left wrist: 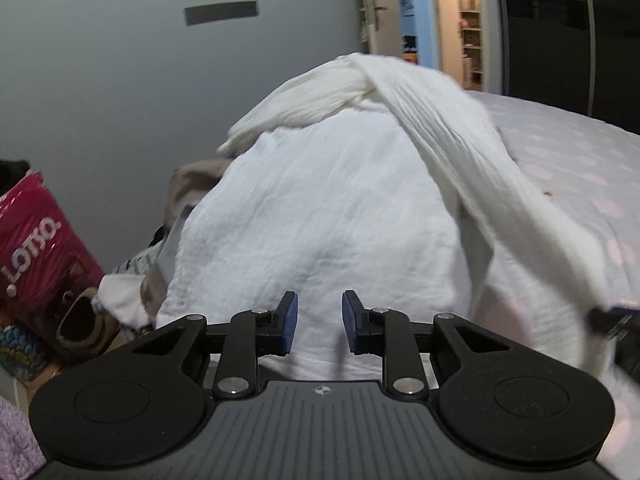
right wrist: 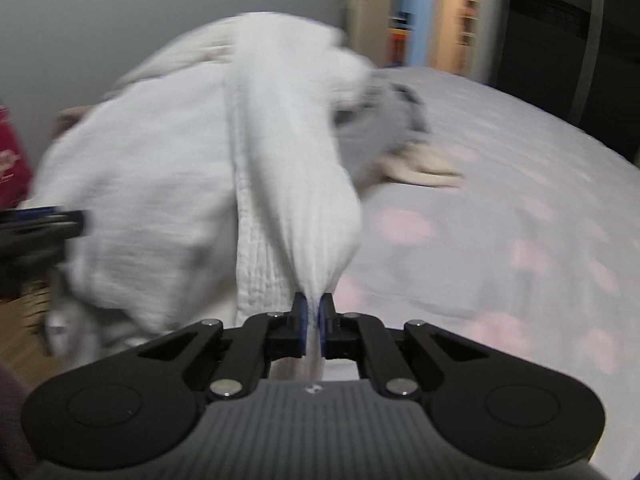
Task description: Fold clothes
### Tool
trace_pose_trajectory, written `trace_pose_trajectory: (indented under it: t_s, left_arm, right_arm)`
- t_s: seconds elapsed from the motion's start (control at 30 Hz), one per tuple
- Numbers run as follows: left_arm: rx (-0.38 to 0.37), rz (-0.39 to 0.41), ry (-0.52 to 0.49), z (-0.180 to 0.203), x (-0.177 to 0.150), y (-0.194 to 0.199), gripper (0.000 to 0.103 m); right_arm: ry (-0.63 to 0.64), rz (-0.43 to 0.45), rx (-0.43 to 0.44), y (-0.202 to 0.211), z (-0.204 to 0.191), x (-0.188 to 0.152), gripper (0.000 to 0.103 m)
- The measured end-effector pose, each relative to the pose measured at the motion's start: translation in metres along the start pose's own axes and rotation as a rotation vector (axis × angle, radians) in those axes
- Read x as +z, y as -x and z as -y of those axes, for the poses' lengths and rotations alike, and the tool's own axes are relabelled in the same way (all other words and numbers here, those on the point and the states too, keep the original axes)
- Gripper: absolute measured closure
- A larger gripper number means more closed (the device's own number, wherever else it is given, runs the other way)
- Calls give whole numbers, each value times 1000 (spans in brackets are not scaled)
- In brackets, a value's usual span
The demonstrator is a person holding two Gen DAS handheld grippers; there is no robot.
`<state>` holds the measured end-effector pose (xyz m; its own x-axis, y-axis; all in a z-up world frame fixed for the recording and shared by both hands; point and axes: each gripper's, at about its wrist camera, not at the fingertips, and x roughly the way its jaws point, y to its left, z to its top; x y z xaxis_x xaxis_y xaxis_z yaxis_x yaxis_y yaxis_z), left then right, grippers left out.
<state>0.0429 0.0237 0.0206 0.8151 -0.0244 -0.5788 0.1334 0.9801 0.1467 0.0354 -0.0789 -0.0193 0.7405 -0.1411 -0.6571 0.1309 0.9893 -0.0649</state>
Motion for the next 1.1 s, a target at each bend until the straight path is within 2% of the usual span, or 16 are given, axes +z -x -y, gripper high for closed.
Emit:
trace_pose_trajectory:
  t_s: [0.17,0.4,0.5,0.6,0.7,0.77,0.93,1.1]
  left_arm:
    - [-54,31,-24,8,7,19,80]
    - [-148,42,-33,12,21,42,79]
    - [-198,47,-65,13,31,48,78]
    - [-213,72,-121,17,40,55,74]
    - [-244,77,-172,24,49,57,70]
    - [-265,81,-210,31,53,56,62]
    - [-308,80,-322,58,58,43,60]
    - [-395,41,-421,98,51,30,58]
  right_arm:
    - [-82,16,-221,30,63,-2,97]
    - [-156,37,-468,89,156,-4,98]
    - [-181,28,-581,116,196,-8,98]
    - [-214,5,-702,145,242,-20,97]
    - [-275,-30,-807,175,289,-38,97]
    - [-281,-52,-903,183,312,-50,97]
    - [-336,-138,-1136,207,384,-106,97]
    - [-494,-249,-1256,234,437,-167,97]
